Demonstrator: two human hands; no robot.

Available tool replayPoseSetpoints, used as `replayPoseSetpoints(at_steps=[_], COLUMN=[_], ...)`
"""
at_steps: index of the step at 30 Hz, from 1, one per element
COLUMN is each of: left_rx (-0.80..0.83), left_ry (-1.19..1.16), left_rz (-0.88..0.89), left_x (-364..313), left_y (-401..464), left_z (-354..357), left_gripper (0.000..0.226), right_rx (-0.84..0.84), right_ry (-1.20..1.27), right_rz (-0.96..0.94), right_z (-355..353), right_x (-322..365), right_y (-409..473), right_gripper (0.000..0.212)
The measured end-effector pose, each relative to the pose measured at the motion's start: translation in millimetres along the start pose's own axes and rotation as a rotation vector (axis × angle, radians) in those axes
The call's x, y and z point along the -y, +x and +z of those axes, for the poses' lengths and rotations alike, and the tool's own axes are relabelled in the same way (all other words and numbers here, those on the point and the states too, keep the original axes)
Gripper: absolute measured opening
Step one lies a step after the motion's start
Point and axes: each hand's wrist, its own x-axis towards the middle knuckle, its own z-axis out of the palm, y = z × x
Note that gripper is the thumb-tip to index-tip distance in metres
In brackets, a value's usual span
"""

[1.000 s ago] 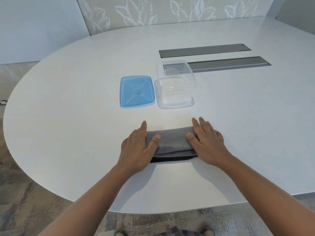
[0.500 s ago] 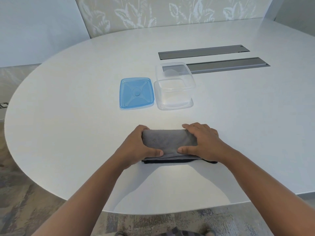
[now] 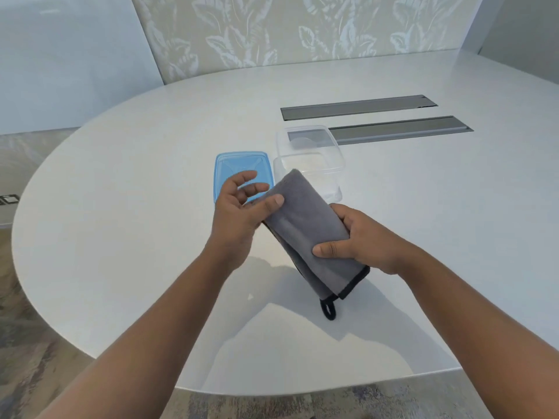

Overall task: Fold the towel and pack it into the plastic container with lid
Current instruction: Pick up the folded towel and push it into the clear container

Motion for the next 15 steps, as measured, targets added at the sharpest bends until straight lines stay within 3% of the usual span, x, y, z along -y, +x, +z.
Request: replayPoseSetpoints(at_steps=[2, 6, 8, 10, 15], left_rx=[-0.064, 0.156, 0.197, 0.121, 0.020], left_ry=[-0.131, -0.145, -0.190, -0.165, -0.009], left_rz=[-0.164, -0.384, -0.362, -0.297, -0.131], left_x=[8.4, 29.5, 34.1, 31.9, 26.0], left_y=[-3.1, -29.0, -36.4, -36.4, -24.5], left_z=[13.1, 31.4, 37.2, 42.0, 43.7], left_gripper=[0.070, 0.075, 0.064, 0.060, 0.083], right_rx=[-0.026, -0.130, -0.199, -0.262, -0.330], right_ry=[0.121, 0.275, 0.311, 0.329, 0.342], right_rz=[-0.016, -0.038, -0.042, -0.037, -0.029], right_z=[3.4, 14.4, 18.1, 19.5, 19.1], right_x=[0.0, -0.4, 1.6, 3.7, 7.7], right_y=[2.3, 9.4, 11.1, 12.5, 18.0], right_gripper=[0.062, 0.071, 0.073, 0.074, 0.070])
